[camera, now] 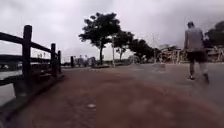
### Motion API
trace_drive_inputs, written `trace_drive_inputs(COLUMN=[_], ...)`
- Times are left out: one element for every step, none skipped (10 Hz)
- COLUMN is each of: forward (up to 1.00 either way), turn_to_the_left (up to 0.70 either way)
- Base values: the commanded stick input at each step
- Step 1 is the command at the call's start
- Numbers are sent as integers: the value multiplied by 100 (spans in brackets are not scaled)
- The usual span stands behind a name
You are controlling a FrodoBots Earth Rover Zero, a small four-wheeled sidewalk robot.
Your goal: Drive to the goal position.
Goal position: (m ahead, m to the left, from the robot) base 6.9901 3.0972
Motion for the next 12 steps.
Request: trace_drive_inputs(forward=[100,100,100,100,100,100,100,100,100,100,100,100], turn_to_the_left=[0,6,33,40,20,0,0,0,0,1,4,15])
